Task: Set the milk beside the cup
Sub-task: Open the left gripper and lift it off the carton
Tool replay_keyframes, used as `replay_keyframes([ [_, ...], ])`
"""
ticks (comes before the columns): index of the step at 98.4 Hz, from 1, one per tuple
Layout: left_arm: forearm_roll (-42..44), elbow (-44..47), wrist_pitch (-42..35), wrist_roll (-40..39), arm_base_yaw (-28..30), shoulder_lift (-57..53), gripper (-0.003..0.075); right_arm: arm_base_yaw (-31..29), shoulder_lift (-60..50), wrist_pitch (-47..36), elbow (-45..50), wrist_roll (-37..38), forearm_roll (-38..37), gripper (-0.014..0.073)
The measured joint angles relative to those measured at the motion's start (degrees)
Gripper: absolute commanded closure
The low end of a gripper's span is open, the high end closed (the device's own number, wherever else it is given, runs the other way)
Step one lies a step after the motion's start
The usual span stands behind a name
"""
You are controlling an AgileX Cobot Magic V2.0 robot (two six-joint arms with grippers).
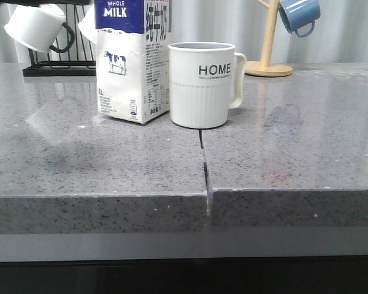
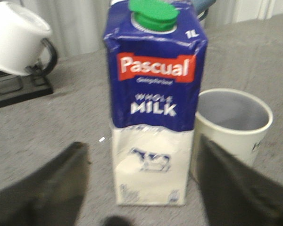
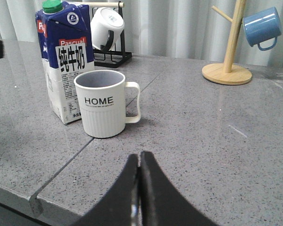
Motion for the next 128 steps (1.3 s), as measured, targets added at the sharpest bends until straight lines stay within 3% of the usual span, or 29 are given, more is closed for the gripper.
replay_keyframes([
  [11, 2.35, 0.05, 5.9, 0.0, 2.3, -5.07, 0.0741, 0.0, 0.0, 0.0, 0.0, 0.0, 0.0, 0.0662],
  [72, 1.25, 8.24, 24.83, 0.0, 19.88, -31.76, 0.0741, 0.0, 0.0, 0.0, 0.0, 0.0, 0.0, 0.0662],
  [128, 0.0, 16.61, 28.08, 0.0, 23.91, -47.32, 0.0741, 0.0, 0.0, 0.0, 0.0, 0.0, 0.0, 0.0662],
])
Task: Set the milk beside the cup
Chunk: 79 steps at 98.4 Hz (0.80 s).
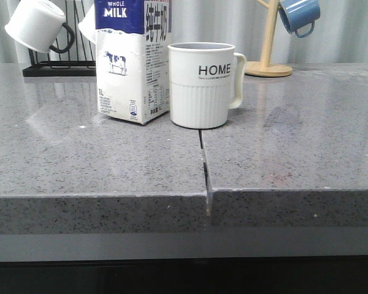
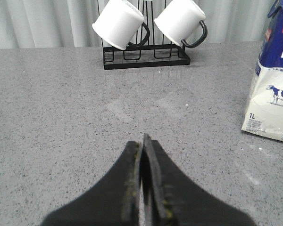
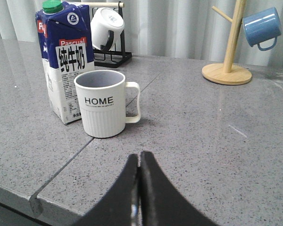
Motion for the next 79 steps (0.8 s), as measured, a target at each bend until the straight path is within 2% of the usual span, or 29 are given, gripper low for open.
replay_keyframes([
  [36, 0.31, 4.14, 0.25, 0.0, 0.27, -2.97, 0.0741, 0.0, 0.0, 0.0, 0.0, 0.0, 0.0, 0.0662],
  [58, 0.31, 8.6, -5.66, 0.0, 1.68, -5.34, 0.0741, 0.0, 0.0, 0.0, 0.0, 0.0, 0.0, 0.0662],
  [79, 0.0, 14.5, -8.0, 0.0, 4.49, -10.46, 0.0741, 0.0, 0.0, 0.0, 0.0, 0.0, 0.0, 0.0662],
])
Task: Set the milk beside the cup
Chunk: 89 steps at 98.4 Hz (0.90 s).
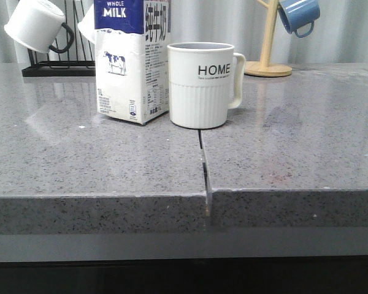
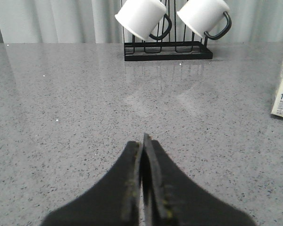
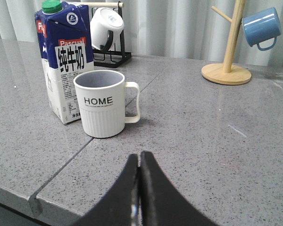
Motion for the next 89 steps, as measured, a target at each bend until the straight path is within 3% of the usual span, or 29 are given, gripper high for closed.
replay_keyframes([
  [27, 0.0, 7.95, -3.08, 0.0, 0.13, -7.42, 0.0741, 0.0, 0.0, 0.0, 0.0, 0.0, 0.0, 0.0662],
  [89, 0.0, 7.95, -5.32, 0.0, 0.13, -8.26, 0.0741, 0.0, 0.0, 0.0, 0.0, 0.0, 0.0, 0.0662],
])
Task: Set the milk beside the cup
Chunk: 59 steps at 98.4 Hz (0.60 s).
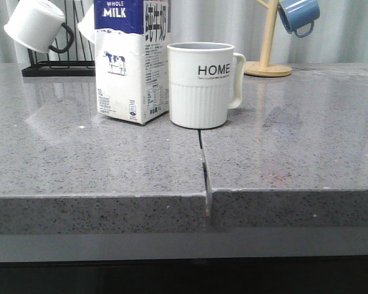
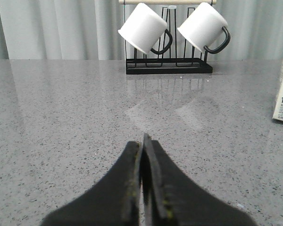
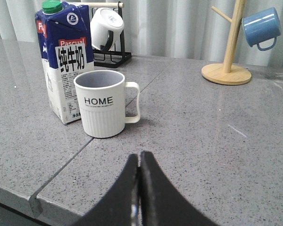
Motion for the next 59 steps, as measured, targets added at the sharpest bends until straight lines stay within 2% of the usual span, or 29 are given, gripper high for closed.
replay_keyframes([
  [59, -0.3, 0.0, 0.0, 0.0, 0.0, 0.0, 0.0741, 0.0, 0.0, -0.28, 0.21, 0.0, -0.94, 0.0662],
])
